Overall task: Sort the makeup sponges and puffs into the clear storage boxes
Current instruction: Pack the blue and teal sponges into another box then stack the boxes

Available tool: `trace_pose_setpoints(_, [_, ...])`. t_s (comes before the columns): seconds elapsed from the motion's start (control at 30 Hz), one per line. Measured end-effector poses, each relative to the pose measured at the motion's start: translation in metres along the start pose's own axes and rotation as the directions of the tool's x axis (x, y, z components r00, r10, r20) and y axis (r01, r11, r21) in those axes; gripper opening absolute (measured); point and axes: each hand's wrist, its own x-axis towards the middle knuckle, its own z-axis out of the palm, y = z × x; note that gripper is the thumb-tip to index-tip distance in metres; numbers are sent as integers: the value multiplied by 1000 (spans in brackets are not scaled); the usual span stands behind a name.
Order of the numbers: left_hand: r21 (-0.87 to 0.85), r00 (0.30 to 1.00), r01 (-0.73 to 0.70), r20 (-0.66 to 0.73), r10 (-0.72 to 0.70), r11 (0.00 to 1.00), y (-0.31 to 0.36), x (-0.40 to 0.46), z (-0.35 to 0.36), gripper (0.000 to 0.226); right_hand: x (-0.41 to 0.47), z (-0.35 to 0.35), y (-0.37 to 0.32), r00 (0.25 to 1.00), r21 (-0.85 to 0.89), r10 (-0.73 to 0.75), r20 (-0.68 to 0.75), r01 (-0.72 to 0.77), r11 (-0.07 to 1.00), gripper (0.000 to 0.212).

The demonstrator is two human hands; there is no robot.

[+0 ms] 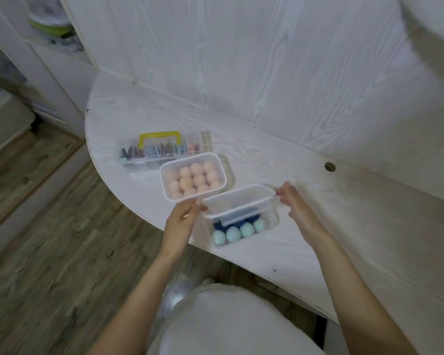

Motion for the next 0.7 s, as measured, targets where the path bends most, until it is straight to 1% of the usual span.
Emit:
trace_pose_setpoints(0.03, [37,1000,-18,14,18,999,-2,-5,3,7,-3,-1,10,1000,-53,-2,2,2,999,40])
trace_pose_setpoints(0.07, [95,999,-45,19,43,994,-5,-10,8,10,-6,-1,20,1000,-127,-14,16,16,992,41])
trace_pose_setpoints(0.1, [163,996,-82,36,78,983,-9,-12,12,26,-9,-1,25,998,-220,-43,34,50,974,48])
trace_pose_setpoints(0.13, [209,994,-104,59,93,972,-14,-14,15,44,-11,0,31,994,-308,-87,61,101,946,59])
trace_pose_setpoints(0.2, [267,996,-79,70,63,960,-20,-13,19,74,-13,3,42,977,-456,-154,150,207,865,79])
trace_pose_setpoints(0.23, [288,998,-45,59,29,956,-23,-12,20,85,-12,6,46,969,-519,-160,186,235,822,84])
trace_pose_setpoints(0.3, [300,998,17,49,-33,954,-26,-10,23,96,-10,13,53,963,-583,-158,217,258,771,86])
trace_pose_setpoints(0.33, [285,997,33,56,-52,958,-25,-10,25,97,-8,18,54,962,-590,-163,218,263,763,85])
trace_pose_setpoints(0.4, [227,993,62,82,-83,972,-22,-10,29,90,-6,26,55,956,-604,-212,203,292,741,81])
trace_pose_setpoints(0.47, [203,989,96,88,-116,974,-18,-11,31,86,-5,29,55,945,-631,-266,189,324,705,77])
trace_pose_setpoints(0.53, [216,988,114,74,-133,970,-14,-12,33,86,-4,28,58,934,-698,-310,177,341,630,76])
trace_pose_setpoints(0.63, [258,984,132,82,-158,957,-10,-13,33,86,-4,27,64,930,-784,-322,177,331,525,76])
trace_pose_setpoints(0.7, [279,985,119,90,-150,953,-6,-13,33,86,-2,23,64,924,-798,-327,198,345,493,76])
